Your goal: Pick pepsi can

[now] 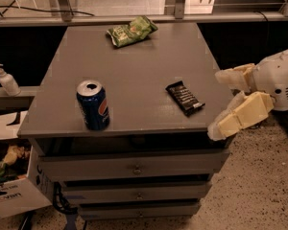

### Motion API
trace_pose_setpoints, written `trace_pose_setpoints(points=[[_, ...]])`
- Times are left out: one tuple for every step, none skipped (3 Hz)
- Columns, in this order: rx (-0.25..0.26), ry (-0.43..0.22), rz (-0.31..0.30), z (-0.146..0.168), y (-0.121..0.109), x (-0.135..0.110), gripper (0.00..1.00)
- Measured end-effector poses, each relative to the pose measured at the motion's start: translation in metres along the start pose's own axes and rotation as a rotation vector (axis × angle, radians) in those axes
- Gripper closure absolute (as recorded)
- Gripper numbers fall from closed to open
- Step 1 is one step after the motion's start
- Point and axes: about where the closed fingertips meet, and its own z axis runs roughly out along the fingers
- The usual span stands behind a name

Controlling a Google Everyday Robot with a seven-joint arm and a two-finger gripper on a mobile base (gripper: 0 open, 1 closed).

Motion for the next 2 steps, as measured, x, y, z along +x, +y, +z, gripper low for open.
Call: trace_pose_setpoints(points=[[0.005,-0.11,-0.037,0.018,-0.004,-0.005,0.0],[0.031,-0.193,-0.09,0.044,-0.013,-0.019,0.0]])
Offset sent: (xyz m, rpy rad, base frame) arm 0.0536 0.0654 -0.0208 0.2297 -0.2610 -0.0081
